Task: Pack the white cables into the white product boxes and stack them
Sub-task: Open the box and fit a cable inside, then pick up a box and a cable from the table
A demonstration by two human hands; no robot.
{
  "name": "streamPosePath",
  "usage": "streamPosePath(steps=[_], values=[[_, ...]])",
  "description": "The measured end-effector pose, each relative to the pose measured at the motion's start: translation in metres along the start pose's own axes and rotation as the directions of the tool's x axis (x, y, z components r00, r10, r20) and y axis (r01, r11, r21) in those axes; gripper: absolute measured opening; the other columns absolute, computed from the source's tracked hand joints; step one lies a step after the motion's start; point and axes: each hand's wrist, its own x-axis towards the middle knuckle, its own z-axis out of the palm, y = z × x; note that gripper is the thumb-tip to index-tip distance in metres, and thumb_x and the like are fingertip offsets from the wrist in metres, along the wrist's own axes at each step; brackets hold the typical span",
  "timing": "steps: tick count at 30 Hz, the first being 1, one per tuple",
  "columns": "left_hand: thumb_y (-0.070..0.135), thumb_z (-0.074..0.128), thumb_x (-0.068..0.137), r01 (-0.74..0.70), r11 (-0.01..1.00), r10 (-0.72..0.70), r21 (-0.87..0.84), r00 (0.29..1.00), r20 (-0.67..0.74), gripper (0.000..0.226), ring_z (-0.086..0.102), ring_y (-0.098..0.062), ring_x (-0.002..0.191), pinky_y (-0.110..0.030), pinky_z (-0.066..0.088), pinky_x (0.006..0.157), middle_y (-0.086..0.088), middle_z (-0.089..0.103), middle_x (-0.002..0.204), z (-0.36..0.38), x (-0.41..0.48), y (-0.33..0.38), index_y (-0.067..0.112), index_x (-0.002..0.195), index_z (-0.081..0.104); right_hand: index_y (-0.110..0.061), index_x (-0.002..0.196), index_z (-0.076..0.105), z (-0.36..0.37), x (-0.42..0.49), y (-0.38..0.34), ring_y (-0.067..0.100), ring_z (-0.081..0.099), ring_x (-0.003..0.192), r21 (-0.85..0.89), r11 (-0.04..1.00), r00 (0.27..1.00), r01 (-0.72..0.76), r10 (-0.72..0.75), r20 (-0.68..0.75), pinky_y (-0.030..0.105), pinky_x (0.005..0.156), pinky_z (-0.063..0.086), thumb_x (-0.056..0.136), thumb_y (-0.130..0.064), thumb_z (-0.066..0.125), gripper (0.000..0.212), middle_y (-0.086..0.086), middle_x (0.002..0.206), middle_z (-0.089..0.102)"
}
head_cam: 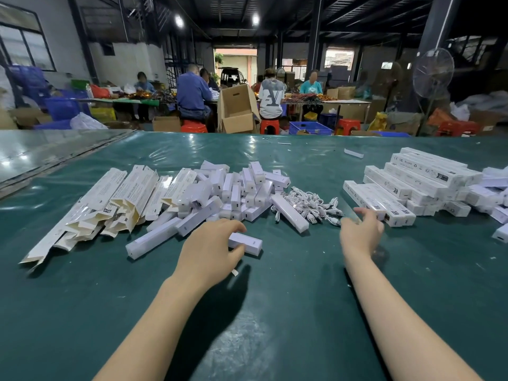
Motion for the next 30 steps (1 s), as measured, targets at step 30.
streamPosePath(steps=[30], values=[[0.014, 0.047, 0.085, 0.672, 0.731, -0.682, 0.119, 0.724, 0.100, 0.015, 0.044, -0.035, 0.115, -0.035, 0.041, 0.080, -0.026, 0.046, 0.124, -0.024, 0.060, -0.095, 0.001, 0.089, 0.053, -0.028, 0.063, 0.057, 0.018, -0.024, 0.006, 0.018, 0.052, 0.070, -0.275, 0.900, 0.828, 0.339, -0.147, 0.541, 0.024, 0.062, 0.033, 0.077, -0.007, 0.056, 0.025, -0.014, 0.061, 0.054]])
